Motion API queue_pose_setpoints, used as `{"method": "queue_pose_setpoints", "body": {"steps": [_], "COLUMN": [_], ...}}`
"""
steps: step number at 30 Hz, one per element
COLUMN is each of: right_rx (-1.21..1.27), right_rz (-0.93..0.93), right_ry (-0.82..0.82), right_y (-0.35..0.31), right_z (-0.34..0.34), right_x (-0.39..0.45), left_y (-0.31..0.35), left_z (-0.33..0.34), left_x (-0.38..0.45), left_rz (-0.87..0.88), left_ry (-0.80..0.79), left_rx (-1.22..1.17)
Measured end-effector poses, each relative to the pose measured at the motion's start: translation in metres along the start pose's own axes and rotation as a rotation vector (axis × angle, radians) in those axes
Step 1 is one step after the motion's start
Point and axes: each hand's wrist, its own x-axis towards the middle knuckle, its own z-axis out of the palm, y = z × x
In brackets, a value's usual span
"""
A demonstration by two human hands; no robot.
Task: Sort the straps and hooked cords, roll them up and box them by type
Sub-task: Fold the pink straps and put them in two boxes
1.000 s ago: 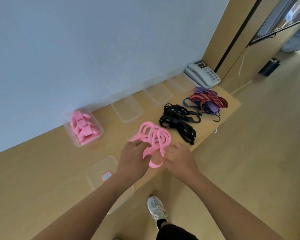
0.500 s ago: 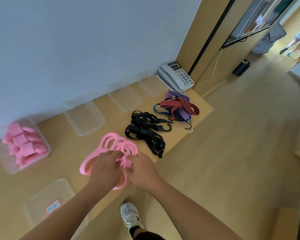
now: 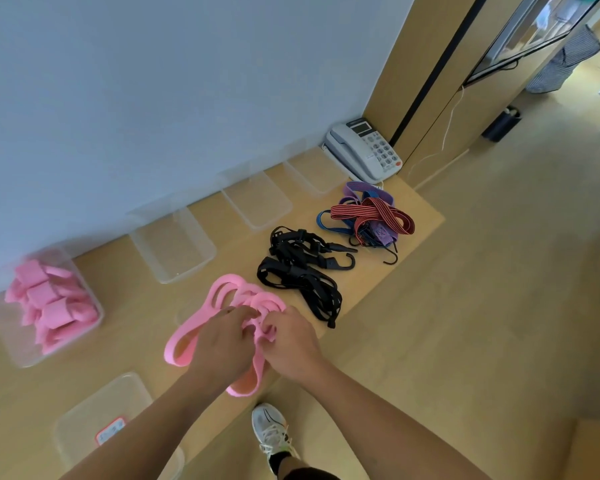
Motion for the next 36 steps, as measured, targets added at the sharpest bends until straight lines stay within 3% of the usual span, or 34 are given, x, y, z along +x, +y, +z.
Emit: {"method": "queue_pose_setpoints", "body": {"steps": [4,9,15,20,25,30,32,34,36], "right_rx": [0.142,0.264,0.476,0.792,1.044,1.282,1.386,1.378,1.297], "right_rz": [-0.061,-0.186,-0.315,-0.302,-0.259,-0.329,-0.348,-0.4,-0.464], "right_ry": [0.126,0.277,0.494,0.557,0.517,0.375,0.244,0.113,0.09], "right_y": [0.0,-0.012,-0.047,-0.089,-0.118,-0.141,-0.148,-0.154,-0.159], "right_z": [-0.005,-0.02,-0.059,-0.107,-0.151,-0.193,-0.21,-0.225,-0.235], "right_x": [-0.004,-0.012,-0.031,-0.051,-0.048,-0.04,-0.037,-0.033,-0.027], "left_y": [0.011,0.025,0.048,0.073,0.099,0.121,0.129,0.134,0.139], "left_z": [-0.007,-0.023,-0.061,-0.106,-0.148,-0.174,-0.182,-0.188,-0.193], "left_x": [-0.007,-0.016,-0.032,-0.055,-0.075,-0.084,-0.086,-0.088,-0.088], "left_rz": [-0.057,-0.122,-0.049,0.084,0.183,0.215,0.21,0.206,0.198], "left_ry": [0.079,0.003,0.124,0.208,0.25,0.364,0.407,0.444,0.475], "left_rx": [-0.248,-0.591,-0.726,-0.779,-0.827,-0.843,-0.858,-0.861,-0.864]}}
